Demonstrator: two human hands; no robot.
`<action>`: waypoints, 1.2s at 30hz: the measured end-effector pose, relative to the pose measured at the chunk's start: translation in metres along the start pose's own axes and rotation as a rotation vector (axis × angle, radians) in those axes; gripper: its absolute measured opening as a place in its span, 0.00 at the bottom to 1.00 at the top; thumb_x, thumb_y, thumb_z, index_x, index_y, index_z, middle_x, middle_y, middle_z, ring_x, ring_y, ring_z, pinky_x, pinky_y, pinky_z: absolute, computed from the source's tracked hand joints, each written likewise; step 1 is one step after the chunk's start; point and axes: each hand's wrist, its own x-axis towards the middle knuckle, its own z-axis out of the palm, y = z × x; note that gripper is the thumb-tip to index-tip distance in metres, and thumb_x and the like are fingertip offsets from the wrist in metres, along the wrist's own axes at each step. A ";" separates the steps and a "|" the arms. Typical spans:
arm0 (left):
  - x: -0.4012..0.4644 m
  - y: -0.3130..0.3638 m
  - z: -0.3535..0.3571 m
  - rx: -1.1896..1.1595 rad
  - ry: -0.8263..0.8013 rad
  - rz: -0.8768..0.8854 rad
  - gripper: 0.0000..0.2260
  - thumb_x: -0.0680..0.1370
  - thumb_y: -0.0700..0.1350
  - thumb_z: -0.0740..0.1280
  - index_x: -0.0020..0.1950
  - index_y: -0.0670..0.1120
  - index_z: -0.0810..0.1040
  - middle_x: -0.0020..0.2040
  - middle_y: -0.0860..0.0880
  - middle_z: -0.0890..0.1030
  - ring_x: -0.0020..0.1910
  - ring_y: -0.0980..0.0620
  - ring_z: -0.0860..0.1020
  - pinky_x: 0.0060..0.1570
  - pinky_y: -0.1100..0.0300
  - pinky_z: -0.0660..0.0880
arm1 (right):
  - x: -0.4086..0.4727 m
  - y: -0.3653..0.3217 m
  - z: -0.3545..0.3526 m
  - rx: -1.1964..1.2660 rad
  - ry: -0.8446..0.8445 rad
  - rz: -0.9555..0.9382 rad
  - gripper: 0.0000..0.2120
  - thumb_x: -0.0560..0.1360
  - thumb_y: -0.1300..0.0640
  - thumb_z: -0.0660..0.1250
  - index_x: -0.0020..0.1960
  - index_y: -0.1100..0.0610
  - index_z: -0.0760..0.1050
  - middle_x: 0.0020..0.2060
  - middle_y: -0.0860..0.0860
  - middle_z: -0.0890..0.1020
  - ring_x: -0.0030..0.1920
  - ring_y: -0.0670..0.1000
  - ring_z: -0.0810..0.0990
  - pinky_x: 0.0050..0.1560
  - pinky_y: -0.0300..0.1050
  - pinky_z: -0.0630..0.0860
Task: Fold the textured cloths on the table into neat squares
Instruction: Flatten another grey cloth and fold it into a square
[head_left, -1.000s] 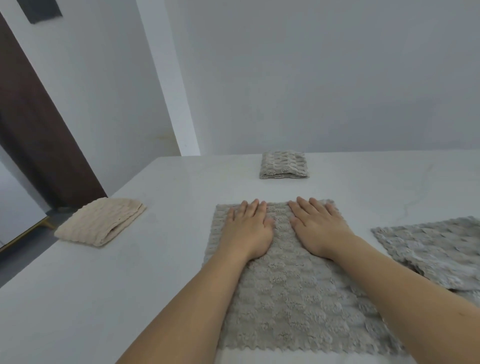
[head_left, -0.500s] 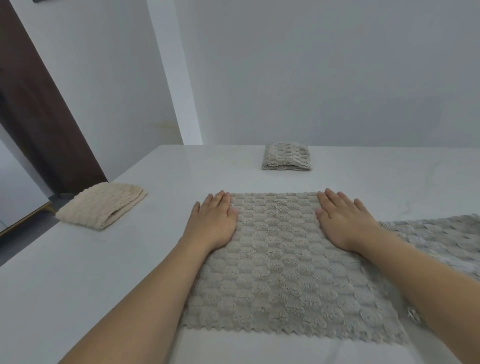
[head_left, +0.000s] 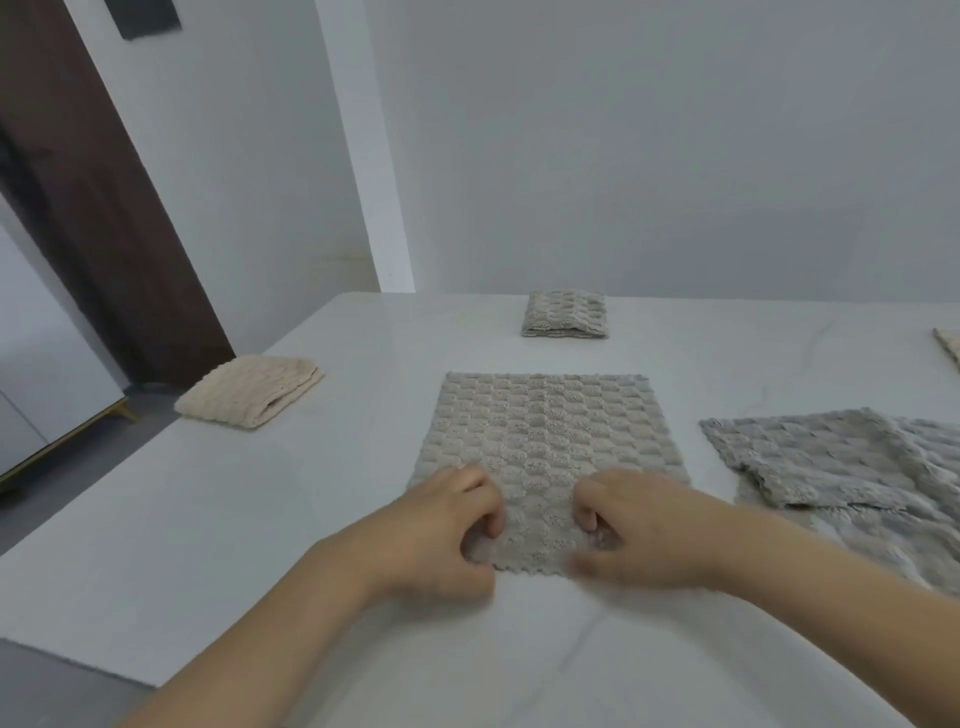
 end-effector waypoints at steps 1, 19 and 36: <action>-0.002 0.000 0.003 0.048 0.012 0.012 0.09 0.68 0.48 0.65 0.47 0.54 0.70 0.49 0.61 0.67 0.51 0.62 0.66 0.49 0.71 0.65 | -0.005 -0.001 0.003 -0.044 -0.025 -0.011 0.23 0.67 0.28 0.58 0.48 0.45 0.64 0.47 0.42 0.71 0.50 0.48 0.70 0.54 0.46 0.71; 0.005 0.049 -0.045 -0.042 -0.076 -0.344 0.11 0.79 0.40 0.55 0.38 0.49 0.70 0.36 0.52 0.74 0.33 0.54 0.71 0.34 0.59 0.66 | -0.025 -0.013 -0.064 -0.029 -0.301 0.281 0.08 0.76 0.62 0.56 0.47 0.53 0.73 0.44 0.48 0.77 0.41 0.47 0.72 0.47 0.42 0.68; 0.090 -0.061 0.006 0.050 0.429 -0.298 0.05 0.79 0.45 0.60 0.49 0.52 0.75 0.45 0.56 0.75 0.47 0.52 0.72 0.50 0.55 0.69 | 0.096 0.064 0.007 0.053 0.248 0.490 0.13 0.79 0.49 0.53 0.56 0.52 0.71 0.56 0.53 0.73 0.57 0.57 0.69 0.58 0.52 0.65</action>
